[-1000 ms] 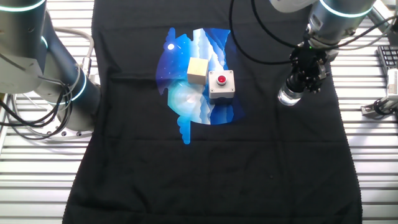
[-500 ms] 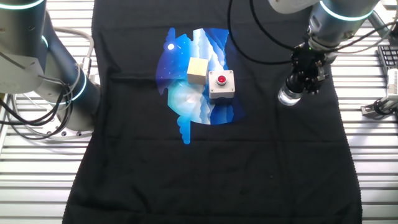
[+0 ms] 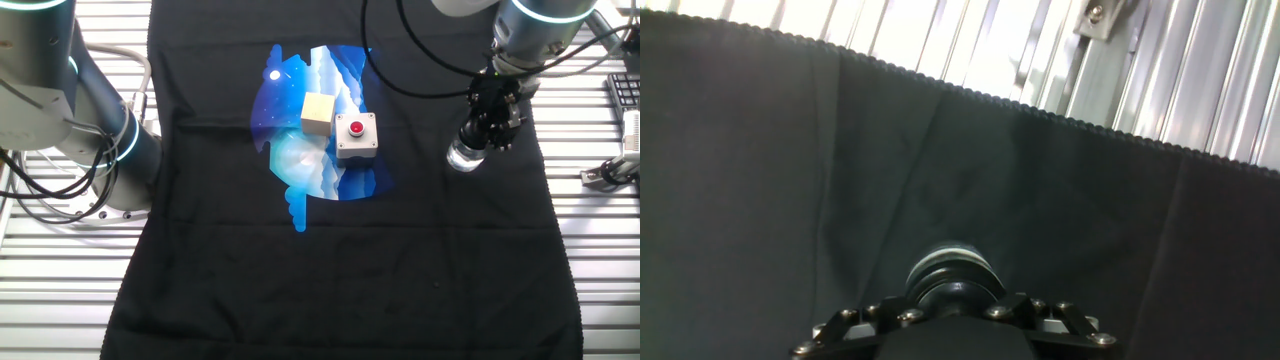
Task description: Screw the lid onto the jar
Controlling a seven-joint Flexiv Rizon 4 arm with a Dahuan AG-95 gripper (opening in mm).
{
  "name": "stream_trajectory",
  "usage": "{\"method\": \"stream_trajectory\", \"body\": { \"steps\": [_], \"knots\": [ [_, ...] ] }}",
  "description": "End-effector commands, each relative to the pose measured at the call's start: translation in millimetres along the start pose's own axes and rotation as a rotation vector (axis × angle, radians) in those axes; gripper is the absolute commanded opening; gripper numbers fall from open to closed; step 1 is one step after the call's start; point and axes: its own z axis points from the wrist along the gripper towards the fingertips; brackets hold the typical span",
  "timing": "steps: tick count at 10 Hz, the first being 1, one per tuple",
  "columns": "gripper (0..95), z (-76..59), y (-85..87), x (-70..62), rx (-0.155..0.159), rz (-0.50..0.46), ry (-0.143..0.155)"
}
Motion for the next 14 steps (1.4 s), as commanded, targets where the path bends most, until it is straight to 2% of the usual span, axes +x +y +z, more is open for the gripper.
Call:
{"method": "stream_trajectory", "body": {
  "steps": [1, 2, 5, 14],
  "knots": [
    [0.0, -0.5, 1.6, -0.6, 0.025, -0.008, 0.009],
    [0.0, -1.3, 1.7, -1.0, 0.011, 0.001, 0.013],
    [0.0, -2.3, 1.9, -1.6, 0.005, 0.003, 0.015],
    [0.0, -6.2, 2.7, -4.0, 0.002, 0.004, 0.027]
  ]
}}
